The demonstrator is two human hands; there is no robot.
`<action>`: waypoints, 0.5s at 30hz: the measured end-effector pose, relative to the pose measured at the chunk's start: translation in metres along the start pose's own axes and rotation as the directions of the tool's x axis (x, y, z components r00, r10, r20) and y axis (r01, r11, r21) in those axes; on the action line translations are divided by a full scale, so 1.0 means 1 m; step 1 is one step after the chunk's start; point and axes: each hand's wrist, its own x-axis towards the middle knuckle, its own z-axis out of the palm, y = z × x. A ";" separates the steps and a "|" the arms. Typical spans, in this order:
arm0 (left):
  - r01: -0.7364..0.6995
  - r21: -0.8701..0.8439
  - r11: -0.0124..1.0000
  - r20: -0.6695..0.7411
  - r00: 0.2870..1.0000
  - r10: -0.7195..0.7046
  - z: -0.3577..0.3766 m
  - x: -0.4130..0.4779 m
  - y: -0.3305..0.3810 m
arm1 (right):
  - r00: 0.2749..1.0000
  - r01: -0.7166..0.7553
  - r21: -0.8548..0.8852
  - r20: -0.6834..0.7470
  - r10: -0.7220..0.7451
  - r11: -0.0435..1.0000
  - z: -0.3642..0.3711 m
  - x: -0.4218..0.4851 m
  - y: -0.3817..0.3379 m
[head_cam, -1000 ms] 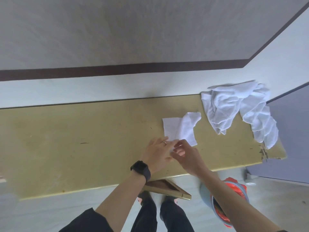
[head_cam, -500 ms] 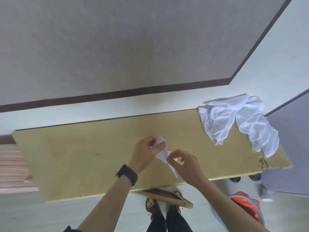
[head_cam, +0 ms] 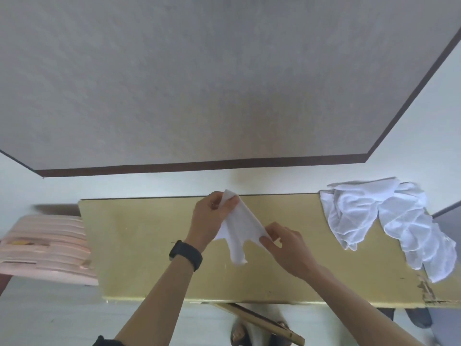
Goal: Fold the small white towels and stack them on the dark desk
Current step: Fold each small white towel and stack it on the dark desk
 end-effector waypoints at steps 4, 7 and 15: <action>-0.017 0.036 0.999 -0.063 0.998 0.020 -0.022 0.012 -0.010 | 0.995 0.010 -0.086 0.097 -0.002 0.996 -0.011 -0.006 0.010; -0.016 0.150 0.989 -0.072 0.997 0.027 -0.039 0.020 -0.031 | 0.997 -0.008 -0.140 0.077 0.019 0.990 -0.024 -0.010 0.021; -0.160 0.576 0.802 0.115 0.987 0.114 -0.062 0.049 -0.063 | 0.997 -0.036 -0.354 -0.072 0.011 0.935 -0.070 0.035 0.022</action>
